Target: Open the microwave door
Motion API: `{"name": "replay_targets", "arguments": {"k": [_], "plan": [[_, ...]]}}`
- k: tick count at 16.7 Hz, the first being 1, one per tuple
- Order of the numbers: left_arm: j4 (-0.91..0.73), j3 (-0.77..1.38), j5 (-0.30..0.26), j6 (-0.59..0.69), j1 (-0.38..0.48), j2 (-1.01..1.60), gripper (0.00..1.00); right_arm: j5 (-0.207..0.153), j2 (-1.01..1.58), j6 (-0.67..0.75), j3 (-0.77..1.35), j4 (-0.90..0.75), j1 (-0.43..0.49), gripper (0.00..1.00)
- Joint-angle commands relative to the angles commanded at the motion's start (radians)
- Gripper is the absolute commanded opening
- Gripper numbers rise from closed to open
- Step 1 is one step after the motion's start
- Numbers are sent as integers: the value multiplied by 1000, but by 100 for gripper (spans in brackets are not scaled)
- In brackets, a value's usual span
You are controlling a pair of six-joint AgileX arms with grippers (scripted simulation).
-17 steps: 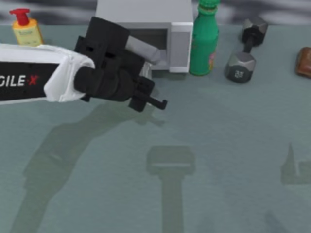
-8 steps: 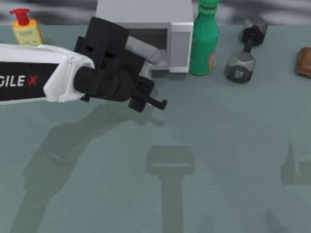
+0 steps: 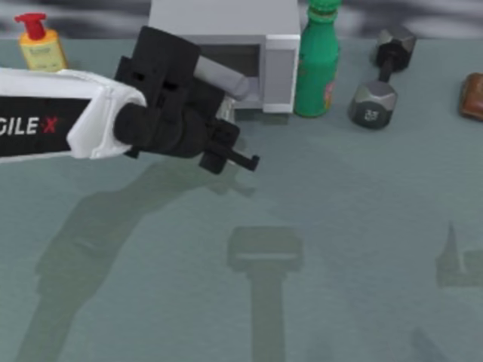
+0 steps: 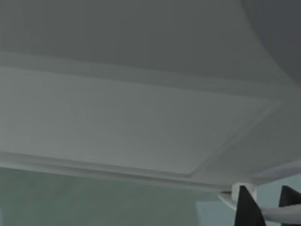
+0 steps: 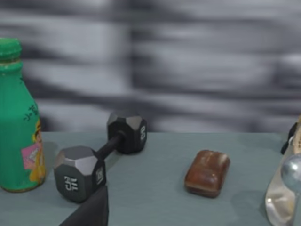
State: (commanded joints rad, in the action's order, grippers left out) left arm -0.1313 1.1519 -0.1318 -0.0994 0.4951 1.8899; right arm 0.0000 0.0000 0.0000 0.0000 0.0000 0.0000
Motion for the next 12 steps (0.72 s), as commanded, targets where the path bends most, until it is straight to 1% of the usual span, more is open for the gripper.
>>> {"name": "replay_targets", "arguments": {"k": [8, 12], "plan": [[-6, -32, -62, -90, -42, -27, 0, 0, 0, 0, 0, 0, 0, 100], [-6, -32, -63, -91, -43, -28, 0, 0, 0, 0, 0, 0, 0, 100]]}}
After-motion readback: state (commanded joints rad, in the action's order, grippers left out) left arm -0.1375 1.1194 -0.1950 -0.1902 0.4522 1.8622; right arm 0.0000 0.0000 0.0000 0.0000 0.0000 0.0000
